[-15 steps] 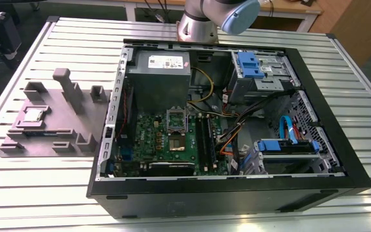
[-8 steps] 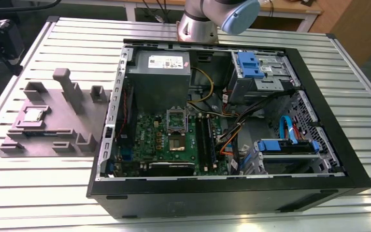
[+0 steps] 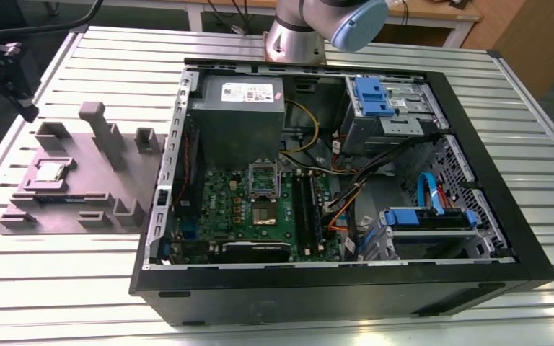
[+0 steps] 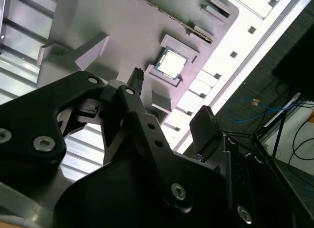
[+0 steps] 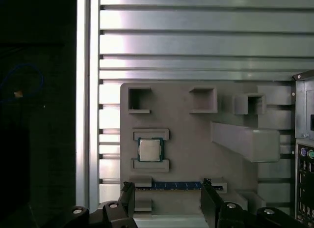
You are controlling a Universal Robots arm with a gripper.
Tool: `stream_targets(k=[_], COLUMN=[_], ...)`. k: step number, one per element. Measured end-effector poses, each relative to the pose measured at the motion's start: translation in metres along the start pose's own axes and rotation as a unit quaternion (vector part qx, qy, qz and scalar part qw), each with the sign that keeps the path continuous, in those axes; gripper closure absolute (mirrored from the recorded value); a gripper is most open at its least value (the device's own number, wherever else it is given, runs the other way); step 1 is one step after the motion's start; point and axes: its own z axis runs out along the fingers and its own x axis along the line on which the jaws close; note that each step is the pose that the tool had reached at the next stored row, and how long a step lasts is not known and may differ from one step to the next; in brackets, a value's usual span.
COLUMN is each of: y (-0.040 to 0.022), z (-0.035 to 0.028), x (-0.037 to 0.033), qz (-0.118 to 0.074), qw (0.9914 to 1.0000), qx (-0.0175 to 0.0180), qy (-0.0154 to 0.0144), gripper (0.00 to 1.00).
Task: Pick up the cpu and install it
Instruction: 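Pick up the cpu and move it towards the insertion slot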
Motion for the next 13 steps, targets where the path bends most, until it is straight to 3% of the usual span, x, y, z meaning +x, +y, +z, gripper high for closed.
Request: stream_targets(k=[5, 8, 13], y=[-0.0002, -0.0003, -0.0003], z=[0.0092, 0.0145, 0.0231], x=[0.0015, 0.0067, 0.0076], qz=[-0.021, -0.022, -0.022], qw=[0.99978, 0.99976, 0.99977], qx=[-0.0006, -0.0006, -0.0006], qy=[0.0001, 0.0002, 0.0001], gripper=[0.35, 0.35, 0.35])
